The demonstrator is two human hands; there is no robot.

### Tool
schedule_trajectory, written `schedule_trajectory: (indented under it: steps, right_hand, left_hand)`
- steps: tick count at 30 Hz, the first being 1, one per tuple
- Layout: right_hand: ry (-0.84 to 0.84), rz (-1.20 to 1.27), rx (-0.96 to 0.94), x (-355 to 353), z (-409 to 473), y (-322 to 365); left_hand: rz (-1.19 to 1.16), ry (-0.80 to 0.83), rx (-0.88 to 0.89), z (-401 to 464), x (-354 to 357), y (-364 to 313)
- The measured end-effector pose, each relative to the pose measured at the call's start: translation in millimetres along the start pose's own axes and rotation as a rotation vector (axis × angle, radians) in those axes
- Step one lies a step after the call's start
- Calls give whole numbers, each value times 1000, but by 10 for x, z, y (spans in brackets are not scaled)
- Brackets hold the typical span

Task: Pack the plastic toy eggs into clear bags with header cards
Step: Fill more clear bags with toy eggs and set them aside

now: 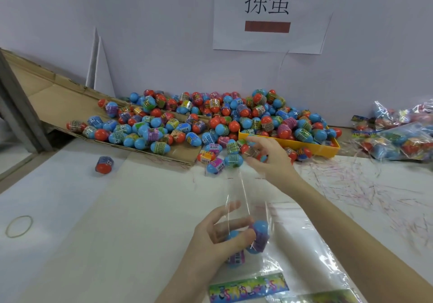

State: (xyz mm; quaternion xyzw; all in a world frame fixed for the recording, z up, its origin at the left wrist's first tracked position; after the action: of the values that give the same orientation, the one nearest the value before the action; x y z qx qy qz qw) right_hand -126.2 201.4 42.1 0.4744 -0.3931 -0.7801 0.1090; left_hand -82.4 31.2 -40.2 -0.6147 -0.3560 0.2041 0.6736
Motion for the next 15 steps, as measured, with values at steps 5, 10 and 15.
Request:
schedule_trajectory:
  steps: [5, 10, 15]
  right_hand:
    - [76, 558, 51, -503, -461, 313]
    - [149, 431, -143, -732, -964, 738]
    - [-229, -376, -442, -813, -1184, 983]
  left_hand:
    - [6, -18, 58, 21, 44, -67]
    - [81, -37, 95, 8, 102, -134]
    - [132, -18, 161, -28, 192, -245]
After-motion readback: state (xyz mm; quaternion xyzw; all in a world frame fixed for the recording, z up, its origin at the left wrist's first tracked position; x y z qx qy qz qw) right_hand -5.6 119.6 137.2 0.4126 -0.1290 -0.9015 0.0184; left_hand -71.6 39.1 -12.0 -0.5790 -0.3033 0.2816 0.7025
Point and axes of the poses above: each hand's wrist, its own z-axis towards the middle knuckle, its own x-axis out of the palm, y = z × x, the point moved 9 cm from there along z, towards the middle knuckle, and after that the axes turned 9 degrees about x, right-handed, at the moved point
